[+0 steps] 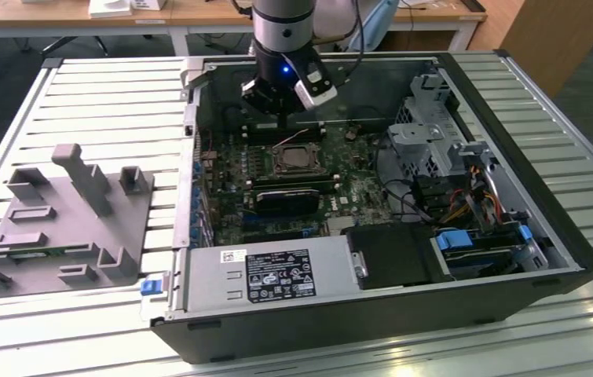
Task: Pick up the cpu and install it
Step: 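Install the first cpu locking lever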
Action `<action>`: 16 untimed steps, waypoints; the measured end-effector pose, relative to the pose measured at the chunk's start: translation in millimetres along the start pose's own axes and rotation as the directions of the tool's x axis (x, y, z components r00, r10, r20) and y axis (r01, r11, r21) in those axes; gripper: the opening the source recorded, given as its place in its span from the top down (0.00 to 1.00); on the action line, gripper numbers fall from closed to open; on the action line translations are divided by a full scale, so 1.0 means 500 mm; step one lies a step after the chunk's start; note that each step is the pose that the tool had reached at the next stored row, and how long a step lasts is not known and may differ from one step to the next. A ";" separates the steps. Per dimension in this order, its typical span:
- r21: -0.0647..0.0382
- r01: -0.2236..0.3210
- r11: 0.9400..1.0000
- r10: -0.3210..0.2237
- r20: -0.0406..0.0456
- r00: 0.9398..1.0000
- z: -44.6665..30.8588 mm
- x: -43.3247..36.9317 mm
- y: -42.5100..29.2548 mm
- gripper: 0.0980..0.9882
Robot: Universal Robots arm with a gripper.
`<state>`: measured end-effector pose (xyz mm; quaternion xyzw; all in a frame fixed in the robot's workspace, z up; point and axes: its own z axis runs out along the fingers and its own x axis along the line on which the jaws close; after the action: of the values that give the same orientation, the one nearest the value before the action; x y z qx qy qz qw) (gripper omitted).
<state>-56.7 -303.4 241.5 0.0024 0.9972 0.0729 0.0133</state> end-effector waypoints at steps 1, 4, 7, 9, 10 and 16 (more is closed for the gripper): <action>0.000 0.000 1.000 0.000 0.000 1.000 0.003 0.000 0.000 0.99; 0.002 0.000 1.000 0.000 0.000 1.000 0.010 0.000 -0.001 0.99; 0.002 0.000 1.000 0.000 0.000 1.000 0.015 -0.003 -0.002 0.99; 0.002 0.000 1.000 0.000 0.000 1.000 0.017 -0.009 -0.002 0.99; 0.002 0.000 1.000 0.000 0.000 1.000 0.018 -0.013 -0.002 0.99; 0.028 0.001 1.000 -0.001 0.000 1.000 0.028 -0.023 0.005 0.99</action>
<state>-45.0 -298.7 228.4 0.0021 0.9982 0.0587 0.0134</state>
